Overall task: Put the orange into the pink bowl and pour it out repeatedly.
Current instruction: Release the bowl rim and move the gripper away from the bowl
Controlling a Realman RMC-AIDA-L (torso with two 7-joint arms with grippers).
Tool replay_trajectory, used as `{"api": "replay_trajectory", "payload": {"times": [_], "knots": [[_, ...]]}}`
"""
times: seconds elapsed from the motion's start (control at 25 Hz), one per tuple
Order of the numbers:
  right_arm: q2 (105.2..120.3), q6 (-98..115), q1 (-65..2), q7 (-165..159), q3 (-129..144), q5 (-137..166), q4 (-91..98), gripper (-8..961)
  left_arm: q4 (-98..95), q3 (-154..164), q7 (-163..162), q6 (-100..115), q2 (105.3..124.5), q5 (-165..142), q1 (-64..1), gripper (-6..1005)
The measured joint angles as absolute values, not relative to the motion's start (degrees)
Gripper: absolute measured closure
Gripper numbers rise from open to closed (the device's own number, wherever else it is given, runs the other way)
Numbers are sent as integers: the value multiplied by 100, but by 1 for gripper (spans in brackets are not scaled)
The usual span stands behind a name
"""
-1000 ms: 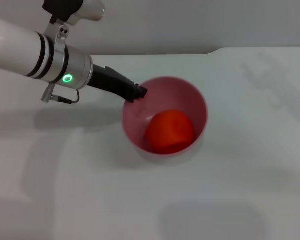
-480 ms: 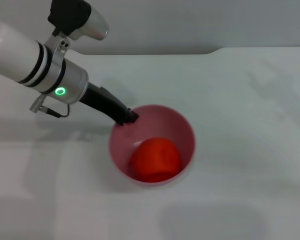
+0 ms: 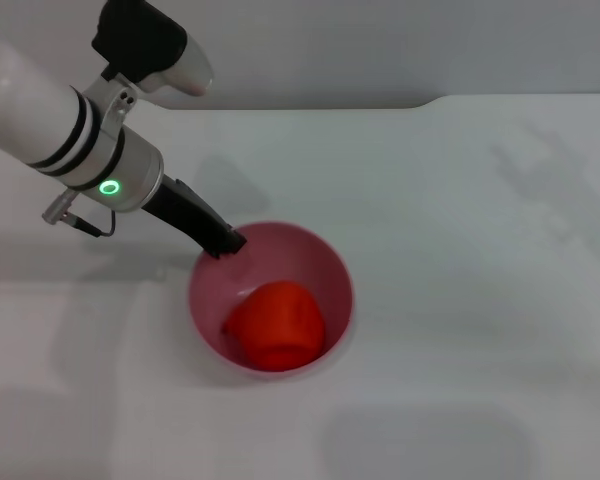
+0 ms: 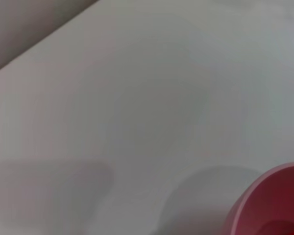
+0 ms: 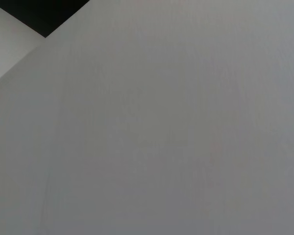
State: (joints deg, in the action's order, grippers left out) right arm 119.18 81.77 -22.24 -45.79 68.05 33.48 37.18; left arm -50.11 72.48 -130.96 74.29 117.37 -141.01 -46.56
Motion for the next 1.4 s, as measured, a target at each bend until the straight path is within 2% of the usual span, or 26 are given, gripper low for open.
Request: {"api": "replay_trajectory", "payload": {"times": [1.16,1.4], "knots": [[11905,8192,-2188,-4578,6784,3348,3661,308,-5019,7438,-13400,7404,11746,-14140,-4628,875],[11899,8192,-2196,-4578,6777,3348,3586,308,-5423,7349,-13513,7592,11760,-14119,-4644,613]]}}
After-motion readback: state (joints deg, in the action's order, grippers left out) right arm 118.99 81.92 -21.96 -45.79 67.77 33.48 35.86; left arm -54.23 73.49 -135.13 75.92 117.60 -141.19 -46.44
